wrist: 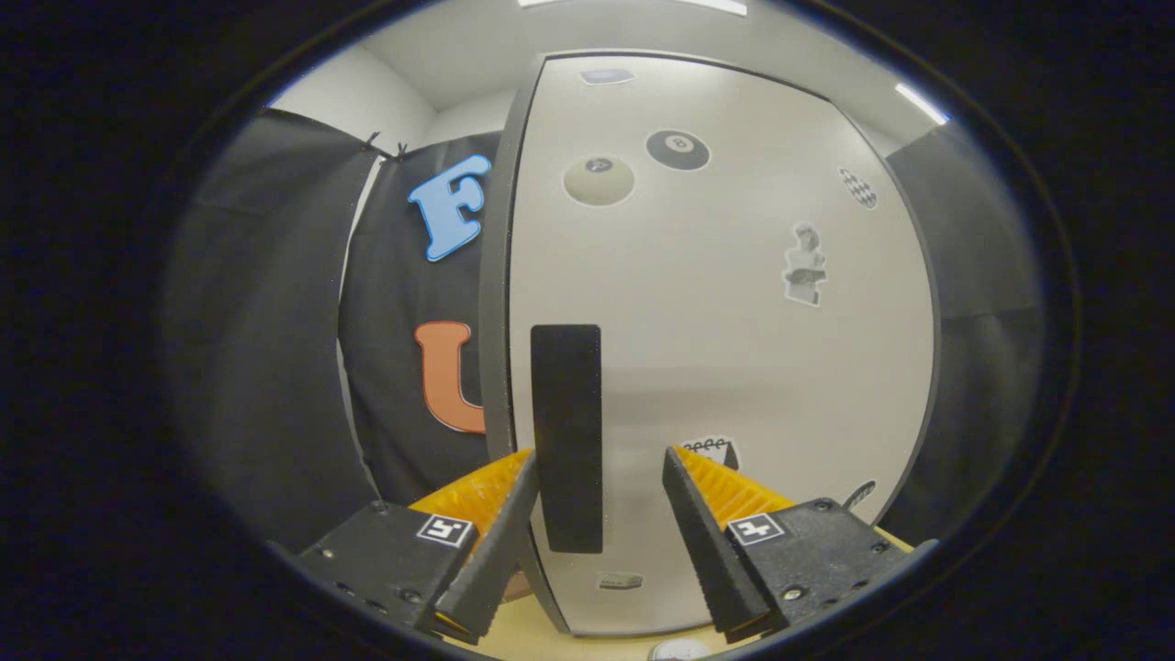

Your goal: Open the shoe cabinet door, grab the shoes and put them into the shoe cabinet, then close the shoe cabinet door.

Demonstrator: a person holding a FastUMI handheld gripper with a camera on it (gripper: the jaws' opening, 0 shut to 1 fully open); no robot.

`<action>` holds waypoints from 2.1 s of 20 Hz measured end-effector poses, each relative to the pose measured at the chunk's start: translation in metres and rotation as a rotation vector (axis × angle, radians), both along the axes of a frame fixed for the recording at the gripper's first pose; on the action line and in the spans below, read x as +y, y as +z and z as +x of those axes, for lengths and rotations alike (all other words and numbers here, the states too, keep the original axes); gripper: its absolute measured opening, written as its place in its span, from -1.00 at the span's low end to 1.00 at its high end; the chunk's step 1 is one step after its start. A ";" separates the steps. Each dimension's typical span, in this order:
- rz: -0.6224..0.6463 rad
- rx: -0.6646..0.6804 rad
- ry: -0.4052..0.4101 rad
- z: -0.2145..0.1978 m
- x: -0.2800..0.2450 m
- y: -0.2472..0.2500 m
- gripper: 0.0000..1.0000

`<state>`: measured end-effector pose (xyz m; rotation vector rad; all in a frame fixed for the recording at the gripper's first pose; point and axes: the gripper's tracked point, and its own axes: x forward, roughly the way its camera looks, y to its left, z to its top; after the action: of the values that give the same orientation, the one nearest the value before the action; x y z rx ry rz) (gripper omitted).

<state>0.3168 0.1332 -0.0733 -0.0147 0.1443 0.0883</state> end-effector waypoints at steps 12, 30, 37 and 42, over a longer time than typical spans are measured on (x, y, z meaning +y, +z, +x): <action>0.009 0.026 -0.021 0.001 0.009 -0.002 -0.43; 0.018 0.043 0.097 -0.055 -0.004 0.007 -0.48; 0.024 0.060 0.140 -0.081 -0.015 0.011 -0.48; 0.040 0.055 0.154 -0.098 -0.027 0.014 -0.49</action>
<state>0.2184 0.1058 -0.0589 0.0171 0.1959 0.2451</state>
